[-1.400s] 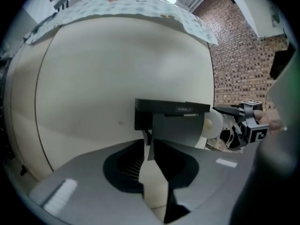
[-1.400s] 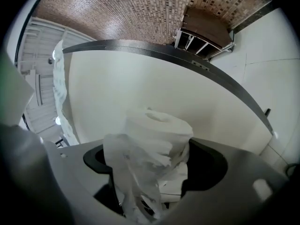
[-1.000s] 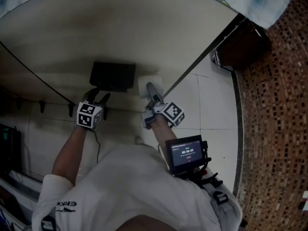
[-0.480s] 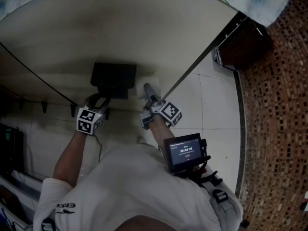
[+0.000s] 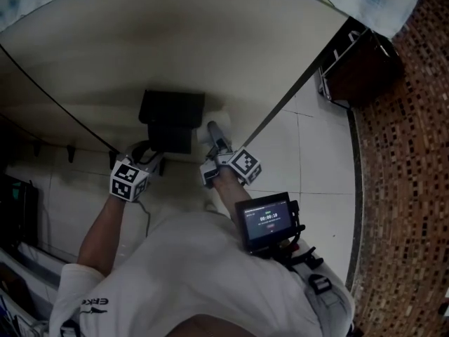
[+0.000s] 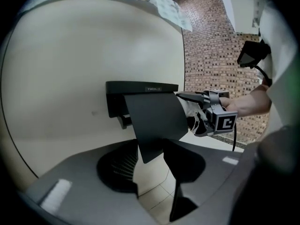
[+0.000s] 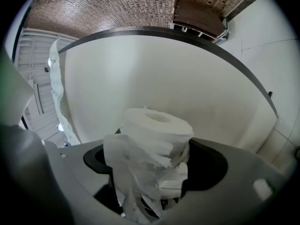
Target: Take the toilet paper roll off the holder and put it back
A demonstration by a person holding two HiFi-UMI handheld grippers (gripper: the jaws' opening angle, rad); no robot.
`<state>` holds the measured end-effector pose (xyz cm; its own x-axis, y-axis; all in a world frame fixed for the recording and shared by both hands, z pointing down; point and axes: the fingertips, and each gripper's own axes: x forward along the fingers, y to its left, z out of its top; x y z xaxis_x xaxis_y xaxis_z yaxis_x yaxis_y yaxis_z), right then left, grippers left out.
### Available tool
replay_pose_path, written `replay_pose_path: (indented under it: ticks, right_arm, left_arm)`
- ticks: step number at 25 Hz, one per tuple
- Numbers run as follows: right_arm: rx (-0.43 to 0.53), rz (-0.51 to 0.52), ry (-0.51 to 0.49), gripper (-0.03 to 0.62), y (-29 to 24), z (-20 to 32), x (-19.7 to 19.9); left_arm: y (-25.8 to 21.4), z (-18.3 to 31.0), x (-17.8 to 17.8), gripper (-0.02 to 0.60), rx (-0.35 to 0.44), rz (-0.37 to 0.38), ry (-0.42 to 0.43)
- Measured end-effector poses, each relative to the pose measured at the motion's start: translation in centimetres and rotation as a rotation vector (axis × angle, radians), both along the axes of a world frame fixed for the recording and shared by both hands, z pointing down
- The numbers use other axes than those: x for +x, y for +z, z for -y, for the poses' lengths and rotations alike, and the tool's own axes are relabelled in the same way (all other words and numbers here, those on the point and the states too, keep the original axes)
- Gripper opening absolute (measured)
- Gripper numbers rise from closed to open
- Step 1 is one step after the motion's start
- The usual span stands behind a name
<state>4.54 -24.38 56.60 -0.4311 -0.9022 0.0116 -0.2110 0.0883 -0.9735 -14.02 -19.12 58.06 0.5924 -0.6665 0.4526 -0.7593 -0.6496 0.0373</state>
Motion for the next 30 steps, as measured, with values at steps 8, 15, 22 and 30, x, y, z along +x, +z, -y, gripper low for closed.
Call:
replay_pose_path:
  ticks: [8,15,22,30]
  right_arm:
    - [0.014,-0.003,-0.022,0.431,0.3,0.4,-0.8]
    - [0.031,-0.03,-0.098,0.426,0.6,-0.2,-3.2]
    - [0.058,-0.048,-0.245,0.42,1.2,-0.4,-5.2]
    - [0.097,-0.036,-0.438,0.417,1.4,-0.8,-7.5]
  left_arm:
    - [-0.9,-1.0,0.3,0.174,-0.004,-0.006,0.027]
    - [-1.2,-1.4,0.1,0.175,0.006,-0.003,0.019]
    - [-1.5,-1.9,-0.1,0.172,0.017,0.002,0.015]
    - [-1.4,-2.5,-0.2,0.172,0.03,0.018,0.009]
